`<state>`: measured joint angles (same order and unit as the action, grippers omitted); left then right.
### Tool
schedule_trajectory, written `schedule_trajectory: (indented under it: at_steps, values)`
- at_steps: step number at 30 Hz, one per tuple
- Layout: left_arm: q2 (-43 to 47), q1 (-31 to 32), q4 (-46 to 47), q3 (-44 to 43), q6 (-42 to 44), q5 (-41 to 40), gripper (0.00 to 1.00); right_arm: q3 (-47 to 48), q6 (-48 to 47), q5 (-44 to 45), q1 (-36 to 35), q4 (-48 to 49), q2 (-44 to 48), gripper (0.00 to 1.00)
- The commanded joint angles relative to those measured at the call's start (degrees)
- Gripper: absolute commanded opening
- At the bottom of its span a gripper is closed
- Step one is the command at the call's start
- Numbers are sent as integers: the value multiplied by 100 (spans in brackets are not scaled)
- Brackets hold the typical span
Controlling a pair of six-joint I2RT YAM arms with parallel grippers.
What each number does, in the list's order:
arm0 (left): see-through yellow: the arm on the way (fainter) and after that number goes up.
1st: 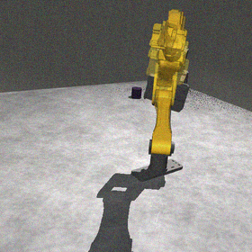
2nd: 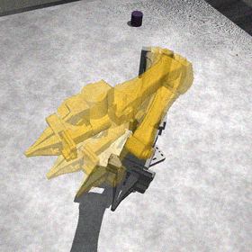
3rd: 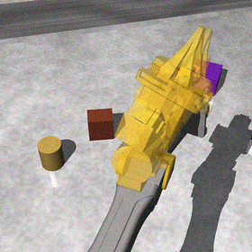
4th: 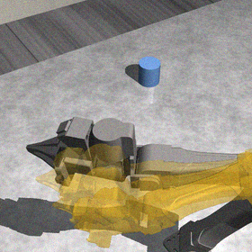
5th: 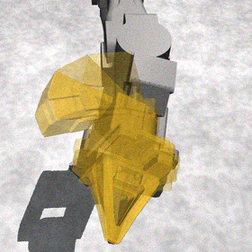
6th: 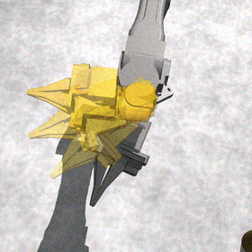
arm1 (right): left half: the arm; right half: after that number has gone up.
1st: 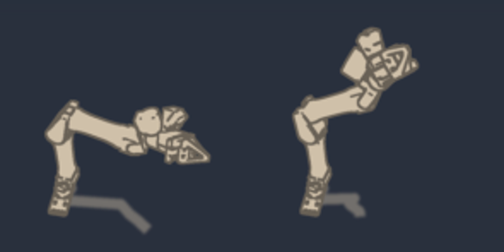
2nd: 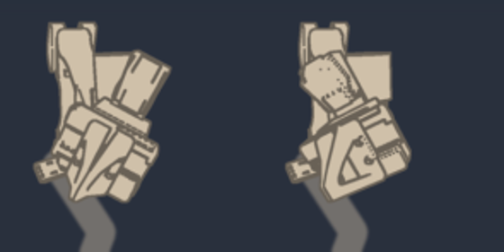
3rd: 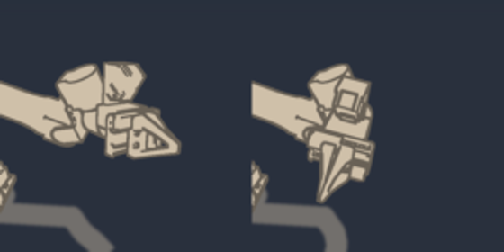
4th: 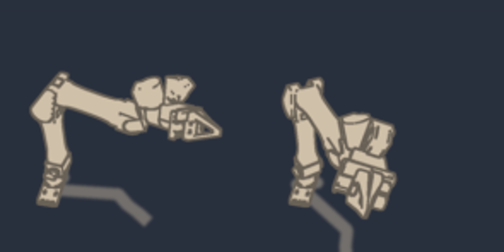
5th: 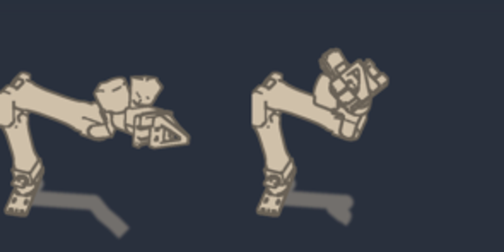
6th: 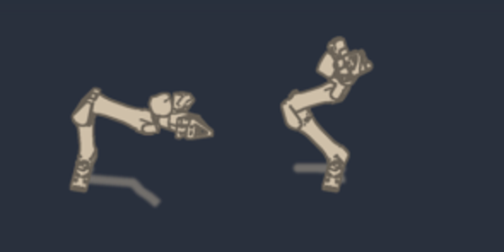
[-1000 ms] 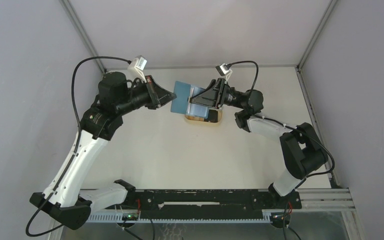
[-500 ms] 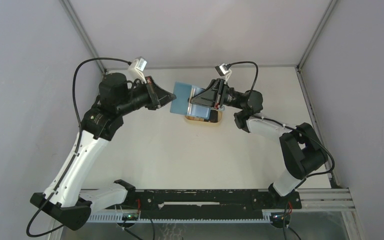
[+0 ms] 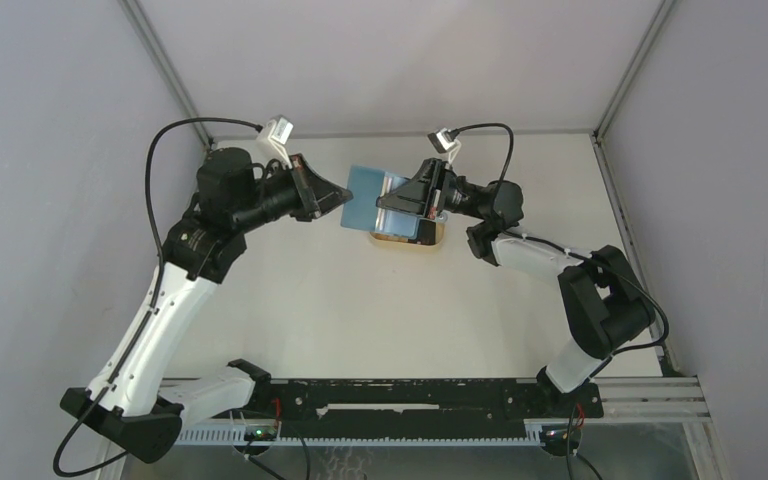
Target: Take the credit cards out of the card holder
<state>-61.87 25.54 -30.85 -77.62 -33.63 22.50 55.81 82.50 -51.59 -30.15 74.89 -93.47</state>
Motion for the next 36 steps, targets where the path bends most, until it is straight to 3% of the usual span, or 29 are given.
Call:
schedule_trajectory:
  at_steps: [1, 9, 19, 30, 36]
  values:
    - [96, -116, 93, 135, -8, 102, 0, 272, 12, 91, -67, 315, 57, 0]
    - [220, -406, 79, 289, 48, 179, 0, 178, 36, -131, 176, 289, 70, 0]
    - [415, -780, 187, 744, 72, 362, 0, -522, -222, -568, 973, -149, 357, 0]
    - [970, -827, 2342, 3728, -1163, 659, 0, -403, -2382, -641, 1472, -3314, 957, 0]
    - [1038, -831, 3143, 5006, -1339, 485, 0, -230, -2540, -616, 1427, -3562, 630, 0]
